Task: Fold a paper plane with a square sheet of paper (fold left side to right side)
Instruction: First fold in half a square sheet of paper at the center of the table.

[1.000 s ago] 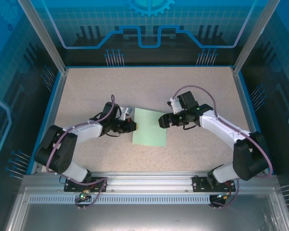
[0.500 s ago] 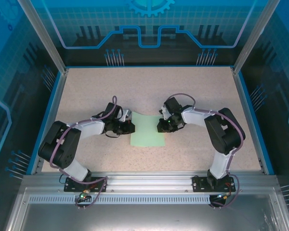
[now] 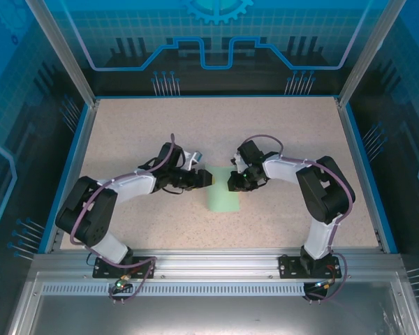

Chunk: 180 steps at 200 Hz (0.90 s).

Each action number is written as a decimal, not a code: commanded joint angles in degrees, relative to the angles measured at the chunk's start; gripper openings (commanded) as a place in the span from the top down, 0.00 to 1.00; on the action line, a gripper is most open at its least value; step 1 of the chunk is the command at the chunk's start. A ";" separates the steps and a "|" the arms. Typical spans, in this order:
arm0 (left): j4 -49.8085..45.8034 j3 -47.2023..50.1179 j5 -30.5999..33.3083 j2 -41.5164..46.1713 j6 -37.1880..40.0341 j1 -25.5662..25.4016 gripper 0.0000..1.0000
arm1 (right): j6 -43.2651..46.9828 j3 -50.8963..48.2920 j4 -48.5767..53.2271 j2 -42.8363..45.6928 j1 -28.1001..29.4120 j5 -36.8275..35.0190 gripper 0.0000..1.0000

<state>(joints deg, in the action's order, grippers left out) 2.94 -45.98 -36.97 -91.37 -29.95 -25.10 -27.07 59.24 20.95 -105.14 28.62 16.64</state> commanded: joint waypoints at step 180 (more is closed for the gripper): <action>3.23 -4.27 -0.06 -8.31 -1.97 -3.12 0.63 | -12.29 -9.61 -24.68 7.45 -3.09 18.60 0.55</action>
<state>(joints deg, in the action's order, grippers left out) 5.93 -48.82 -37.50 -99.39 -31.64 -27.73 -38.02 48.47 -2.11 -95.81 24.45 33.06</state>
